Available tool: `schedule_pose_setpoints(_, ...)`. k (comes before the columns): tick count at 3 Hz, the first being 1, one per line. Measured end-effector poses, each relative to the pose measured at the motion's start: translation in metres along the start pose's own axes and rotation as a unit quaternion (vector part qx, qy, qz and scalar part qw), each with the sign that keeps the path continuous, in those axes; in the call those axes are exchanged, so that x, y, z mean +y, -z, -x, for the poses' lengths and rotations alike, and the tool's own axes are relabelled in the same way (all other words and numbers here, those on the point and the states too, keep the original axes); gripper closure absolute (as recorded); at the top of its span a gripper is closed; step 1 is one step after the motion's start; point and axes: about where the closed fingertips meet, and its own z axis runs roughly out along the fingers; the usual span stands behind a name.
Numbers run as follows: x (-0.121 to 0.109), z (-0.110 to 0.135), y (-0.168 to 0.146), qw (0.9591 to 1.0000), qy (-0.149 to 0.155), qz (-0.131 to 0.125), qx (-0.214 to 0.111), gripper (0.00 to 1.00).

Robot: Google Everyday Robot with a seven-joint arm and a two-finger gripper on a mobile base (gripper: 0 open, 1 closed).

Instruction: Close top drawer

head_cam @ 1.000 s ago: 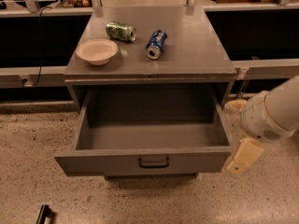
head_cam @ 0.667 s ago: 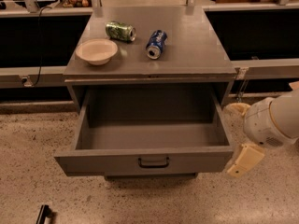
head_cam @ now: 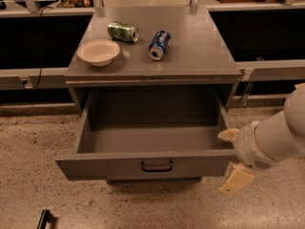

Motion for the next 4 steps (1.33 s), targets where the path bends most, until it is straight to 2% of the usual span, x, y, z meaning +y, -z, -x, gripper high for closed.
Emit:
schedule_pose_setpoints(1,0.019,-0.01,-0.032,0.9999,0.01,0.009,0.002,0.42)
schedule_pose_setpoints(2,0.032,-0.018,-0.054,0.9988,0.021,0.019,-0.039,0.66)
schedule_pose_setpoints(3,0.033,-0.018,-0.053,0.9985,0.034,0.019,-0.038,0.87)
schedule_pose_setpoints(4,0.031,-0.021,-0.082,0.9992,0.021,0.018,-0.028,1.0)
